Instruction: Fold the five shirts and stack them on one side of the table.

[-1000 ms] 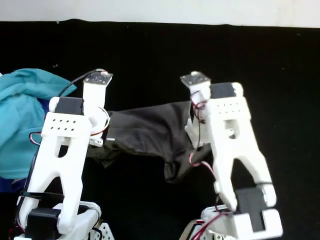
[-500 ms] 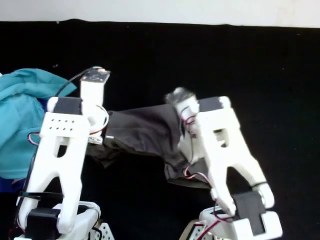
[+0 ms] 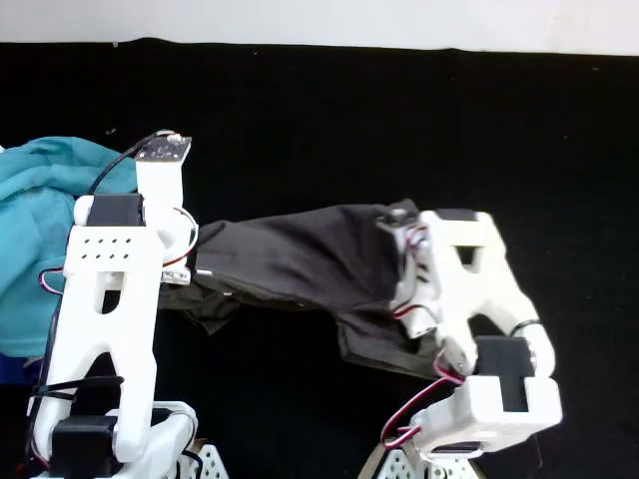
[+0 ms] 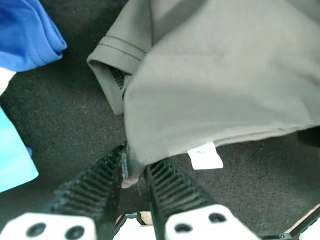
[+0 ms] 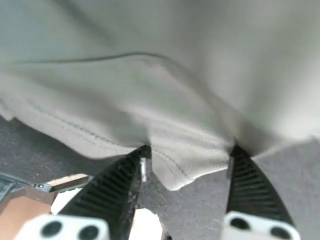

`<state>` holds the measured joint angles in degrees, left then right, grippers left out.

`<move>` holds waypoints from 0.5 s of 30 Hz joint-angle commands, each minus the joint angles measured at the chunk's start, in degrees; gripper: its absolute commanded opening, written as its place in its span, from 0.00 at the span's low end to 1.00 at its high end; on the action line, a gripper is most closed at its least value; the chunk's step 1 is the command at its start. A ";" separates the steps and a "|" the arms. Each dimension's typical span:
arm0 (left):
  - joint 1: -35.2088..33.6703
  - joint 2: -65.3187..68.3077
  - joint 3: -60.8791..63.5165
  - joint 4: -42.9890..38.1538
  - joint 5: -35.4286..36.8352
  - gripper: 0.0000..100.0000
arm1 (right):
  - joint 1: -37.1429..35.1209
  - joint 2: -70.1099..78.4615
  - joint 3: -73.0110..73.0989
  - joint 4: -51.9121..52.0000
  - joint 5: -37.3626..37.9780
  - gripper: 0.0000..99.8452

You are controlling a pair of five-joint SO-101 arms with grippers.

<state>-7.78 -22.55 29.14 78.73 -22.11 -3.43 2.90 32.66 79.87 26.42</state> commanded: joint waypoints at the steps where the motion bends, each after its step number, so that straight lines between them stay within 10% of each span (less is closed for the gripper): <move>1: -0.66 -0.13 -2.15 -0.70 -0.62 0.01 | 2.59 -3.12 0.04 2.24 1.76 0.24; 15: -0.57 -0.13 -2.15 -2.02 -0.62 0.01 | -3.65 -14.64 10.77 -2.51 2.20 0.34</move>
<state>-7.78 -22.55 29.14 77.58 -22.11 -4.92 -9.76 38.99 82.42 28.18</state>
